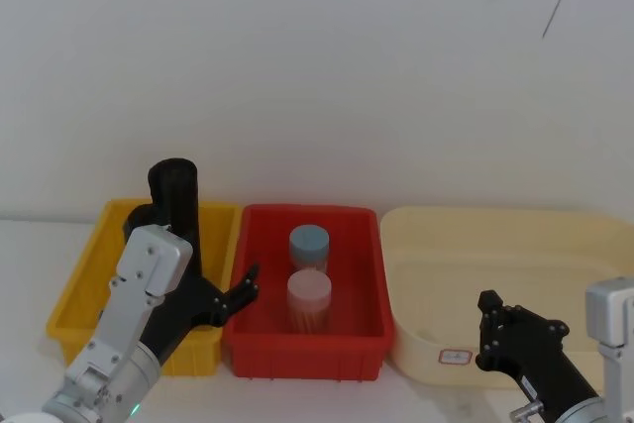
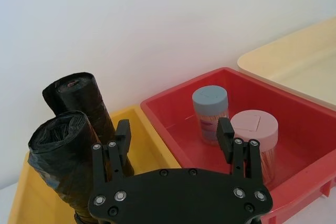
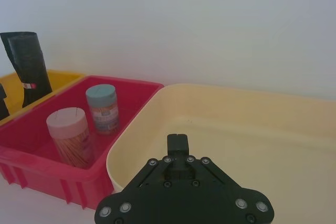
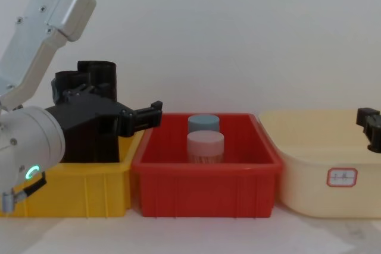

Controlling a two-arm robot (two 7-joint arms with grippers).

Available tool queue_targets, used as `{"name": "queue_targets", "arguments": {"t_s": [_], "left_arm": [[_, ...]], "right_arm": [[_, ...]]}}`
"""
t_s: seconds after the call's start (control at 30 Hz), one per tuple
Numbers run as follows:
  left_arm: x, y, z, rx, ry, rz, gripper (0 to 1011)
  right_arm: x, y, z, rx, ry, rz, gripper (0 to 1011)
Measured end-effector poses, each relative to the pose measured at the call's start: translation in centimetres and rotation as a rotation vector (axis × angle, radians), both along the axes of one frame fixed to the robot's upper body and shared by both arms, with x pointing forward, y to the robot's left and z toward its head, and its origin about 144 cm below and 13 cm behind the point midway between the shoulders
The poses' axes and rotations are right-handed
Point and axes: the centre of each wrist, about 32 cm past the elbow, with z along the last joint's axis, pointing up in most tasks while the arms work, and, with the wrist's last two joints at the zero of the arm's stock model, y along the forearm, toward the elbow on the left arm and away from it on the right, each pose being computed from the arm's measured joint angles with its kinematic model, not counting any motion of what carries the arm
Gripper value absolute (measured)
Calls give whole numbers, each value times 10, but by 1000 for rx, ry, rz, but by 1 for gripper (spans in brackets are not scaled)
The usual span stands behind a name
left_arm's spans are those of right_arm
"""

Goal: Pick up the garbage bag with the one hand and transfer it to the other hand.

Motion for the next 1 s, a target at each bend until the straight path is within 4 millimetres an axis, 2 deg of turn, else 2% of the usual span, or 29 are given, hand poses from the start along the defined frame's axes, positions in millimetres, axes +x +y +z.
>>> {"name": "queue_targets", "arguments": {"t_s": [1.0], "left_arm": [[0,0,0,0,0,0,1001]], "right_arm": [[0,0,0,0,0,0,0]]}}
